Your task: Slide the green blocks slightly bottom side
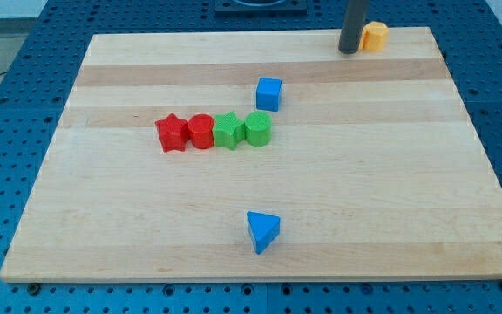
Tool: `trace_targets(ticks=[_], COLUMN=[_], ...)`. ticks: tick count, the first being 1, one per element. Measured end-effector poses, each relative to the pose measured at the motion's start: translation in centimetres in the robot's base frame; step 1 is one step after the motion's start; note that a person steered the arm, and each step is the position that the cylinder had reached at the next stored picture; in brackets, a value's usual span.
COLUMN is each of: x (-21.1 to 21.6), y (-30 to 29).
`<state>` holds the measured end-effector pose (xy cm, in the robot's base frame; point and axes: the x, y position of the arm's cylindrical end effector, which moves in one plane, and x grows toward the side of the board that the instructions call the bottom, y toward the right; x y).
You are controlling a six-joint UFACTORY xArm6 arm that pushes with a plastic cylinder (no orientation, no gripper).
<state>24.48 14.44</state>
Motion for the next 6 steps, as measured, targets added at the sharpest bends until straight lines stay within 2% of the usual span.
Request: trace_targets(ticks=[1,2,3,4,6], x=[2.6,8.1,13.8,15.5,15.5], y=[-0.5,-1.0,-5.5,-11.0,-18.9])
